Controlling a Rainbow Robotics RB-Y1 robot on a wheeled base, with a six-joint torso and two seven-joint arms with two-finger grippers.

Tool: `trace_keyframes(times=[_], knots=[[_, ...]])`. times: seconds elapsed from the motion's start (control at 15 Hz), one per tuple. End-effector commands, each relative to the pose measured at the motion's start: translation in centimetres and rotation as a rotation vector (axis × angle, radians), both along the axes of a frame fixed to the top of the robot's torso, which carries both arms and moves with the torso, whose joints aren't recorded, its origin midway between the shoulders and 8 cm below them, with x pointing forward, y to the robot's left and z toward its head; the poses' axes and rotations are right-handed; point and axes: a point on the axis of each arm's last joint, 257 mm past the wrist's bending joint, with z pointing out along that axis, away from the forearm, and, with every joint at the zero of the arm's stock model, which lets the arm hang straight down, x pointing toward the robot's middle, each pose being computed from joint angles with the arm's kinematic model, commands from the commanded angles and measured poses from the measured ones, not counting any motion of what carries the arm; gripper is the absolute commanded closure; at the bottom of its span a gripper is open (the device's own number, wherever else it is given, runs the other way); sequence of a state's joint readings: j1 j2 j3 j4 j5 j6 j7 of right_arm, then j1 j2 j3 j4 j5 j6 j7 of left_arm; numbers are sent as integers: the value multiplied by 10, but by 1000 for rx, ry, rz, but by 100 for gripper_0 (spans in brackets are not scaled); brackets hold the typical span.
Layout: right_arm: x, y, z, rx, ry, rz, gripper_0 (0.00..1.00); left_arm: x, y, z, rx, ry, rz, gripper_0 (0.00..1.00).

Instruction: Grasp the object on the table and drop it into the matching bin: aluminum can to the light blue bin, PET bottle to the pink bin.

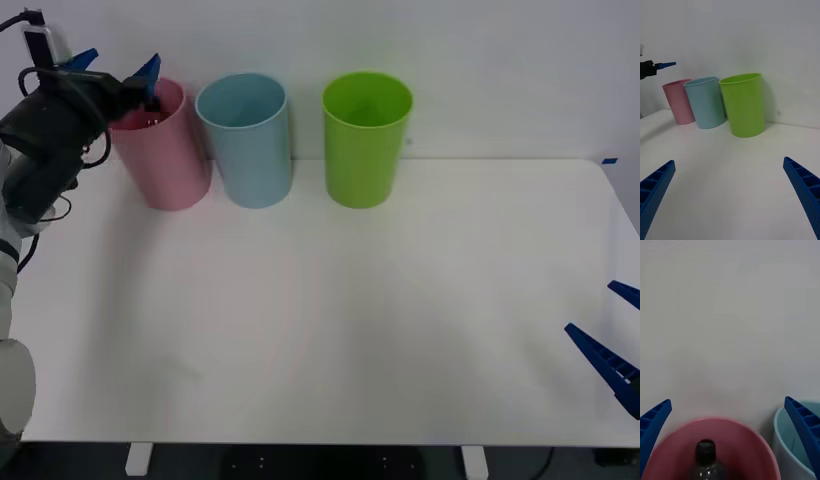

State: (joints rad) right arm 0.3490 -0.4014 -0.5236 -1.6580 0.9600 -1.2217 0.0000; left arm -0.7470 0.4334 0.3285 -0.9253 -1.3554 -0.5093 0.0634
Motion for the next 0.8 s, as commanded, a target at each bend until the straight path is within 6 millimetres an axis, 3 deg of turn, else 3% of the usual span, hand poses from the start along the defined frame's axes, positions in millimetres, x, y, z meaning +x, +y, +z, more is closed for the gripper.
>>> trace_keyframes(times=[0.07, 0.33, 0.8], knots=[[0, 0, 0, 0, 0, 0, 0, -18, 3, -6, -33, -10, -47, 0], [0, 0, 0, 0, 0, 0, 0, -51, 10, -14, -77, -28, -87, 0], [0, 0, 0, 0, 0, 0, 0, -134, 30, -43, -101, -19, -172, 0]])
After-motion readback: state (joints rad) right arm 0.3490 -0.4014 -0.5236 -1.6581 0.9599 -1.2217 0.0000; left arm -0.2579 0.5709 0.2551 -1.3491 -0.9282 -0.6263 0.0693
